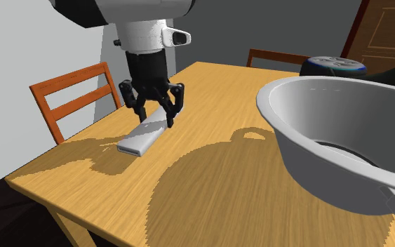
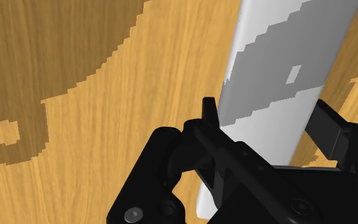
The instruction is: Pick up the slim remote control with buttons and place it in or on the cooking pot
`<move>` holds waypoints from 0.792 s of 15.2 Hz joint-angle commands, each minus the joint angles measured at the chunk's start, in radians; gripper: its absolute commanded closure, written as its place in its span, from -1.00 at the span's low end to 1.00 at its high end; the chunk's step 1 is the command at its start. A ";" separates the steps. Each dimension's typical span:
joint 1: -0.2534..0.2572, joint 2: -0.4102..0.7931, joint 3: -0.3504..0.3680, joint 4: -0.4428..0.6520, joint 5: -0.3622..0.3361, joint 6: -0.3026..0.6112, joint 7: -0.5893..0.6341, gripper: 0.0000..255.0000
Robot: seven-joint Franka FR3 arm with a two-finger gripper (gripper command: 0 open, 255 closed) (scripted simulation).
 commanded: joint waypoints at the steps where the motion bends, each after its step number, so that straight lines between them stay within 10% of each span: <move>1: -0.002 -0.015 0.003 0.010 0.008 -0.023 -0.005 1.00; 12: -0.008 -0.069 0.014 0.089 0.038 -0.152 -0.026 1.00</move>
